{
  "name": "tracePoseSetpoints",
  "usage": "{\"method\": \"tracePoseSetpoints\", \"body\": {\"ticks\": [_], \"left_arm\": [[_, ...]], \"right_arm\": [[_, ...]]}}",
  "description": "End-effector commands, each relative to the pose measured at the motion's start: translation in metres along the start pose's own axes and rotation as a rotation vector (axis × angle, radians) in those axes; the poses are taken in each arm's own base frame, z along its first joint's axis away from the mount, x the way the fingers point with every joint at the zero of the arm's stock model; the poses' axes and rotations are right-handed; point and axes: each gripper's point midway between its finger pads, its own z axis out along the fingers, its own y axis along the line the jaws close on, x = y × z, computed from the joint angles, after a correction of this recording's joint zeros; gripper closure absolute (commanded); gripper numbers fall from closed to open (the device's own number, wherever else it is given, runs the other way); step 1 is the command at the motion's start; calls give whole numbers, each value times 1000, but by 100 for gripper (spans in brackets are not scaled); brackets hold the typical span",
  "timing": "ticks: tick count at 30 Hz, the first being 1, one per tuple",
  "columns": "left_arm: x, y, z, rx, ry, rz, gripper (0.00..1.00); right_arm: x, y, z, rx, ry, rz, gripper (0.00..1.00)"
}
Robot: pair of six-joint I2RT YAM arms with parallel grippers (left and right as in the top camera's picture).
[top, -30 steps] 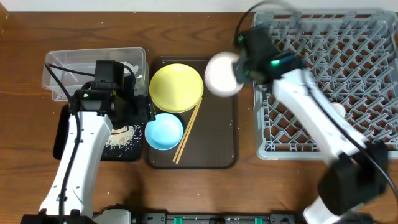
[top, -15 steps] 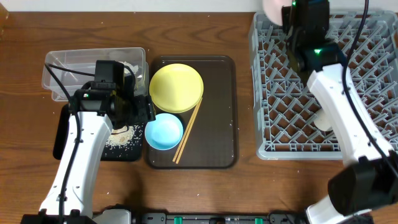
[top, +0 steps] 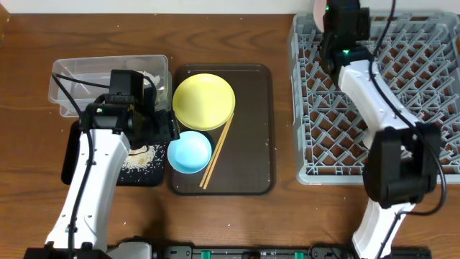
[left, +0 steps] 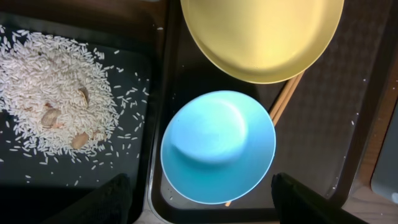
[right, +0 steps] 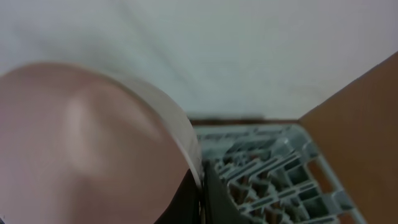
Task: Sort waste into correct bins and load items into the dishwasher rack
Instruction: 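Lift the pink bowl with the right gripper over the rack, then lower the pink bowl into the rack's back-left corner and open the right gripper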
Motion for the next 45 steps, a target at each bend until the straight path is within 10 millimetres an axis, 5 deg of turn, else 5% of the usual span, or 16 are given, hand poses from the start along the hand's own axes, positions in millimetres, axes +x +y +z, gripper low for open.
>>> {"method": "tracePoseSetpoints", "body": {"ticks": [1, 15, 28, 38, 45], "left_arm": [[-3, 2, -4, -7, -15, 0, 25], [-3, 2, -4, -7, -15, 0, 25], [-2, 2, -4, -8, -11, -1, 25], [-2, 2, -4, -8, -11, -1, 25], [-2, 2, -4, -8, -11, -1, 25]], "right_arm": [[15, 8, 8, 14, 26, -24, 99], [46, 24, 9, -13, 121, -110, 99], [34, 6, 13, 73, 85, -133, 99], [71, 31, 13, 31, 182, -229, 99], [63, 44, -1, 4, 168, -235, 99]]}}
